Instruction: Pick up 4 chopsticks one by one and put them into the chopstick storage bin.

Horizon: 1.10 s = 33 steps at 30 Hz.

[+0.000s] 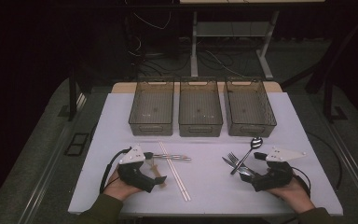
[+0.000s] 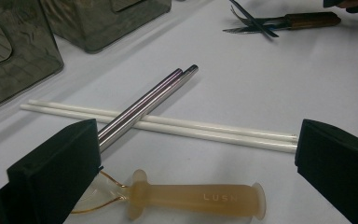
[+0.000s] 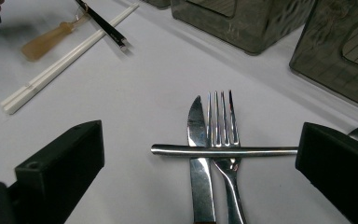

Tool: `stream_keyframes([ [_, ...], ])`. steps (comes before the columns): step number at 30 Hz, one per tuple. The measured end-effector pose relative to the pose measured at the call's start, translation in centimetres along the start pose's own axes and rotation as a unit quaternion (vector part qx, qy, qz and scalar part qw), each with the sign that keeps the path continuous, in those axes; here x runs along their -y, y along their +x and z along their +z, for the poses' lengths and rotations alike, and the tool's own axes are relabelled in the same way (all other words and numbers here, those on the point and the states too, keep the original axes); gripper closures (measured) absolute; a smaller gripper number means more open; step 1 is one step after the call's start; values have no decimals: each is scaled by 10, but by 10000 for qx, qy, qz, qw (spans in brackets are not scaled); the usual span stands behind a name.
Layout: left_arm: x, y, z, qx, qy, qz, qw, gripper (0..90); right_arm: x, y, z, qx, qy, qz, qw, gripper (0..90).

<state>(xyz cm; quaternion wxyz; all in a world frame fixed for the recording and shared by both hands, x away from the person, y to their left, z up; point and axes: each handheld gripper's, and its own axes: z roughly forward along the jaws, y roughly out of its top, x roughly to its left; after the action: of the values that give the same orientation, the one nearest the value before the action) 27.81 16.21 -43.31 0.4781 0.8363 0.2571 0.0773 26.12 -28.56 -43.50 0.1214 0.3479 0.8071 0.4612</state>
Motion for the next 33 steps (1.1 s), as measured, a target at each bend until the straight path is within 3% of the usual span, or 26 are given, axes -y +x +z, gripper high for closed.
stream_keyframes([
  [16, -5, 5, -6, -76, 33, 80, 9999, 16, 2, 0, -2, 28, -23, -17, 10000, 14],
  [24, -8, 17, -20, -301, -189, 21, 9994, 148, 2, 0, -2, 4, -46, 59, 10000, 15],
  [33, -7, 32, -31, -442, -179, -177, 9987, 273, 2, 0, -2, 5, -88, 72, 9999, 14],
])
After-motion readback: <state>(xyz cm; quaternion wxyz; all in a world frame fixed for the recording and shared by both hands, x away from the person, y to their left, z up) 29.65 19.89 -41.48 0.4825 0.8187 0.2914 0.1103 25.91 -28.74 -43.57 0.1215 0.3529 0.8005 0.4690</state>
